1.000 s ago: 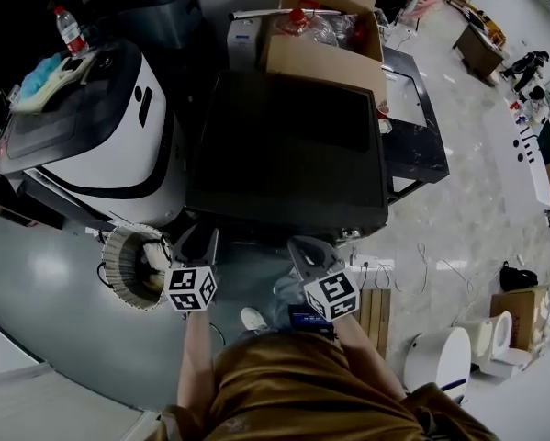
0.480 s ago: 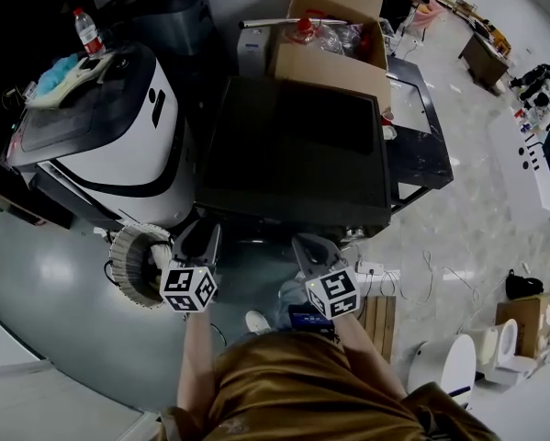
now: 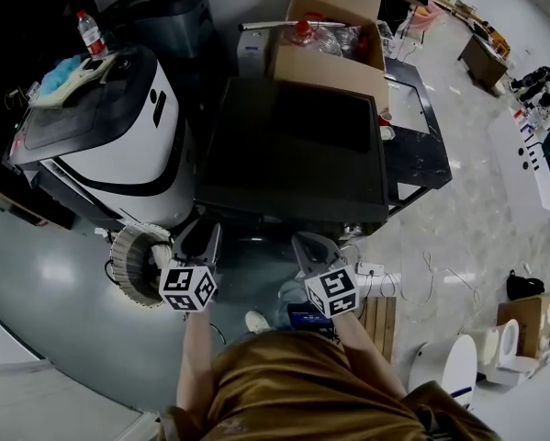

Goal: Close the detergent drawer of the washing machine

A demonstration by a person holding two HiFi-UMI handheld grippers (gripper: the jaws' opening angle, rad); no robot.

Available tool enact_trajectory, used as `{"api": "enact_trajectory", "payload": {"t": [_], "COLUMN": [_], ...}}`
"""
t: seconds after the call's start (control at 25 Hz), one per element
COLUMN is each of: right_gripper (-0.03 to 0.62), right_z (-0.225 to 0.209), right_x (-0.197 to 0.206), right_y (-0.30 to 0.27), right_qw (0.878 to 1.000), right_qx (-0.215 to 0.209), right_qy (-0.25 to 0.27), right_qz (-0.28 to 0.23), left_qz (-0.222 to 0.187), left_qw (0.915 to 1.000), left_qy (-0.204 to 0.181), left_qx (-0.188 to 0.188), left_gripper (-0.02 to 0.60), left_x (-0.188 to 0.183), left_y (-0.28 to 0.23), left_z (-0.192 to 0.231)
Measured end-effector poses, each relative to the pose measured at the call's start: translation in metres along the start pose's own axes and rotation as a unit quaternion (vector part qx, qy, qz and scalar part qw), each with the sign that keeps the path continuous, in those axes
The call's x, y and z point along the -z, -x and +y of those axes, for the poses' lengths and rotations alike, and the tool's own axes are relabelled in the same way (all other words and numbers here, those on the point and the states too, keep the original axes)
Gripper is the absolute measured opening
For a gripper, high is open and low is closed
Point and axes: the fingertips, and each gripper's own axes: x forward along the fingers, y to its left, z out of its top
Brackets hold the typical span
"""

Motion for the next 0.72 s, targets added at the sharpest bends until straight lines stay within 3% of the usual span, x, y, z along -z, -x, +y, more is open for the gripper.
{"api": "enact_trajectory", "payload": {"t": [0.72], "right_gripper": [0.012], "right_z": [-0.009], "right_x": [0.005], "right_y": [0.013], "right_qw": [1.000], "right_qx": [0.006], "right_qy": [0.006], "right_qz": [0.008], "left_qz": [0.005], "left_qw": [1.0000], "left_qy": [0.004], "left_qx": [-0.005], "left_gripper": [0.164], "left_x": [0.006], "left_y": [0.001], "left_z": [-0.005]}}
